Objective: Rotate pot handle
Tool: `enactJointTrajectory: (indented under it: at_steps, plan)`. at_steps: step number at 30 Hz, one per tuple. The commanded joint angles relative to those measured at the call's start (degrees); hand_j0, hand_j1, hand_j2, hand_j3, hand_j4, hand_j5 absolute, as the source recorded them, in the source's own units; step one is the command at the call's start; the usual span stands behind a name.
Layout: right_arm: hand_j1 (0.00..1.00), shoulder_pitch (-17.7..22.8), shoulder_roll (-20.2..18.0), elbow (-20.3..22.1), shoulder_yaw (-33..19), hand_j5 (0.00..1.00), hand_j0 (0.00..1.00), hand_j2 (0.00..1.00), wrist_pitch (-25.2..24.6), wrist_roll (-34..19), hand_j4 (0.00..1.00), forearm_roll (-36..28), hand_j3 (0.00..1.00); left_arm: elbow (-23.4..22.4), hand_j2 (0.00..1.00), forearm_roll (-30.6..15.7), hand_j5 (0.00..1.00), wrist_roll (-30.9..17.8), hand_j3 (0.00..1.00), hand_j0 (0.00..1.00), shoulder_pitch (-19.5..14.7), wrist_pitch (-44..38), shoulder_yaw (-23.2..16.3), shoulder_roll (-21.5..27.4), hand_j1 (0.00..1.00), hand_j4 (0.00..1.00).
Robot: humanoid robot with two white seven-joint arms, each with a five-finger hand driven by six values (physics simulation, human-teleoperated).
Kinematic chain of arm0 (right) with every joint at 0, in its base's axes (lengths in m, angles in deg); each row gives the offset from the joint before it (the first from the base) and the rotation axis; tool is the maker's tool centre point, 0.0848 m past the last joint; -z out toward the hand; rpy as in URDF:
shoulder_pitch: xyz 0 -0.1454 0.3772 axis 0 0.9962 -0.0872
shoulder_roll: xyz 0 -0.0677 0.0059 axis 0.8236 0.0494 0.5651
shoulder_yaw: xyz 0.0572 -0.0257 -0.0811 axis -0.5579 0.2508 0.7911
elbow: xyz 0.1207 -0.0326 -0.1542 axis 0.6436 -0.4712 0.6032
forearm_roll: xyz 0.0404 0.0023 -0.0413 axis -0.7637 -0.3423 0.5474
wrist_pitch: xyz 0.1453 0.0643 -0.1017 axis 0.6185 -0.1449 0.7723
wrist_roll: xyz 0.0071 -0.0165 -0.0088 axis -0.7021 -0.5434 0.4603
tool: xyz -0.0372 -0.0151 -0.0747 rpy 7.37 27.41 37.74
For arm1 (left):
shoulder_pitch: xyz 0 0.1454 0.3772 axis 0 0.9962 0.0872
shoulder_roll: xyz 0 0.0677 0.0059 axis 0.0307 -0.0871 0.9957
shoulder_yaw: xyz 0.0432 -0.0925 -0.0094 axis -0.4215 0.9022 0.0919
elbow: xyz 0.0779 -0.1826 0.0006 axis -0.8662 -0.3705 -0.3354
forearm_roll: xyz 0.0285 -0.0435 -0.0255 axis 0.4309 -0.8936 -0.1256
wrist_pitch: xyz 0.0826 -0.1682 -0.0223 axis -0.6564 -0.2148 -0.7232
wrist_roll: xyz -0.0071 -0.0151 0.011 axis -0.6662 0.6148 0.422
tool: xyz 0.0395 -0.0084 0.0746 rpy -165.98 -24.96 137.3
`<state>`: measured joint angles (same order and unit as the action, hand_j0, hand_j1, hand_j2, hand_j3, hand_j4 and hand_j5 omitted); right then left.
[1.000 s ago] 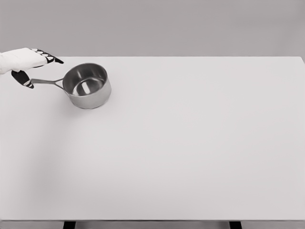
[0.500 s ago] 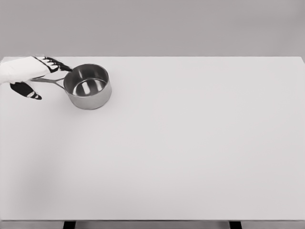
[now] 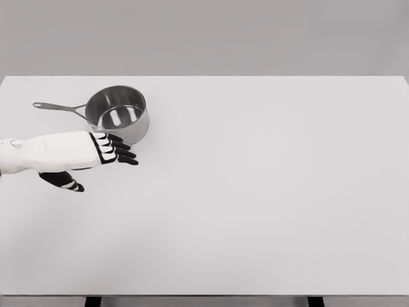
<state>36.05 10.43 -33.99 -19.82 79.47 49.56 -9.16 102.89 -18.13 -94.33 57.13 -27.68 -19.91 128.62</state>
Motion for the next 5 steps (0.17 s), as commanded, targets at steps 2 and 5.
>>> enactJointTrajectory:
  at_steps: [2, 5]
  plan:
    - [1.00, 0.0, 0.0, 0.0, 0.0, 1.00, 1.00, 1.00, 0.0, 0.0, 1.00, 0.0, 1.00, 0.2, 1.00, -0.3, 1.00, 0.0, 1.00, 1.00, 0.2, -0.1, 0.0, -0.1, 1.00, 1.00]
    - [1.00, 0.0, 0.0, 0.0, 0.0, 1.00, 1.00, 1.00, 0.0, 0.0, 1.00, 0.0, 1.00, -0.1, 1.00, -0.2, 1.00, 0.0, 1.00, 1.00, 0.4, -0.1, 0.1, 0.0, 1.00, 1.00]
